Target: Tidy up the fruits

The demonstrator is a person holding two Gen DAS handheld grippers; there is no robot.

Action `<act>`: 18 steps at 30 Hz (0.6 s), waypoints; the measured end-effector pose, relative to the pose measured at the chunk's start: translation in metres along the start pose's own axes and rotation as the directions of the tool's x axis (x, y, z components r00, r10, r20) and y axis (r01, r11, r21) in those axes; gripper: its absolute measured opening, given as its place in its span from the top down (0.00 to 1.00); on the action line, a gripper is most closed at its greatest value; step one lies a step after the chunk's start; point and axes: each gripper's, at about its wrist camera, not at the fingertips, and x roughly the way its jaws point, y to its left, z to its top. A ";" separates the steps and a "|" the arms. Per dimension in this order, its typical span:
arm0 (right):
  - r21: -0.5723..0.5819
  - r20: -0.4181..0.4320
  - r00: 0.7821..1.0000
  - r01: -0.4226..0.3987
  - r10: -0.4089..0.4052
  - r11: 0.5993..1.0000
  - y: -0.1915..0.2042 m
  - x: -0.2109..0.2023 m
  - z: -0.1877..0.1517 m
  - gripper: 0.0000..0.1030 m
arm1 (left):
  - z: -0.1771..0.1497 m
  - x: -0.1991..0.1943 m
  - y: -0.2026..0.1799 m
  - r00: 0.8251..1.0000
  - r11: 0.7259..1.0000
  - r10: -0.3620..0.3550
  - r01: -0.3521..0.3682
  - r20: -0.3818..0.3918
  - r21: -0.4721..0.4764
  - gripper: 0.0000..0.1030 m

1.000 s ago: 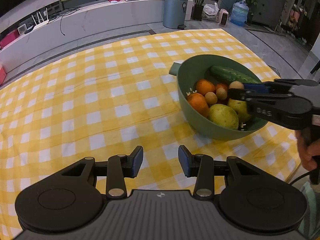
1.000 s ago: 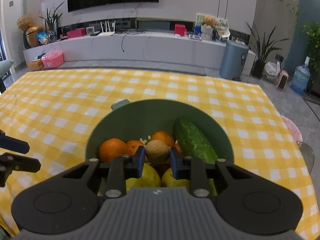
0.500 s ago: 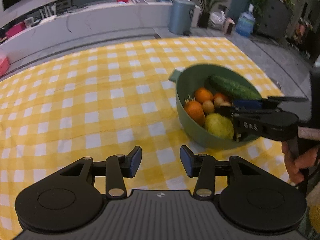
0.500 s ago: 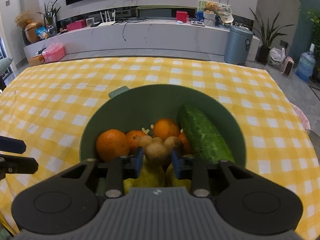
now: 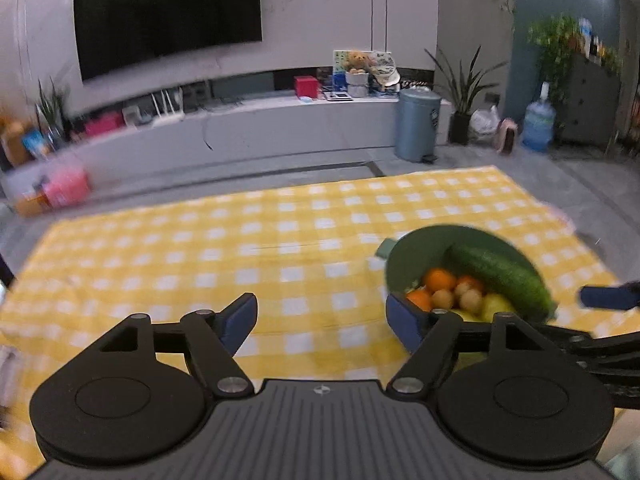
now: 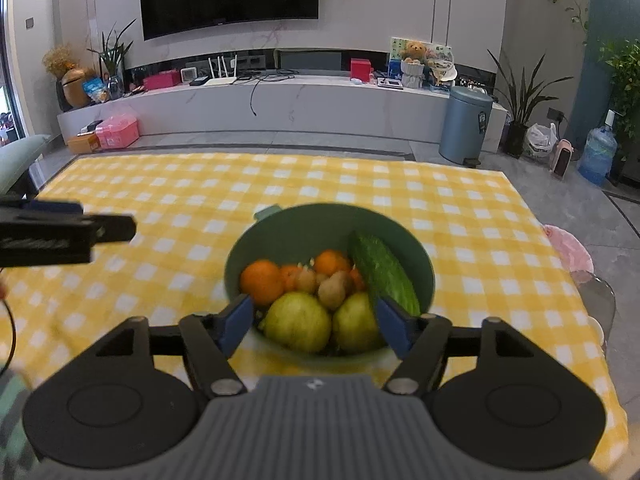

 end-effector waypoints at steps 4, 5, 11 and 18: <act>0.015 -0.005 1.000 0.021 -0.021 1.000 0.002 -0.021 -0.017 0.23 | -0.014 -0.013 -0.012 0.999 0.997 0.041 -0.042 0.012 0.071 0.16; 0.019 -0.008 1.000 0.026 -0.026 0.999 0.003 -0.025 -0.022 0.22 | -0.018 -0.017 -0.014 0.999 0.996 0.046 -0.047 0.012 0.078 0.16; 0.056 -0.041 0.998 0.055 -0.052 0.997 0.002 -0.038 -0.035 0.18 | -0.030 -0.025 -0.016 1.000 0.999 0.012 -0.010 -0.028 0.042 0.16; 0.061 -0.028 0.997 0.074 -0.073 0.995 0.007 -0.052 -0.038 0.14 | -0.038 -0.029 -0.015 0.997 1.000 -0.013 0.014 -0.076 0.014 0.16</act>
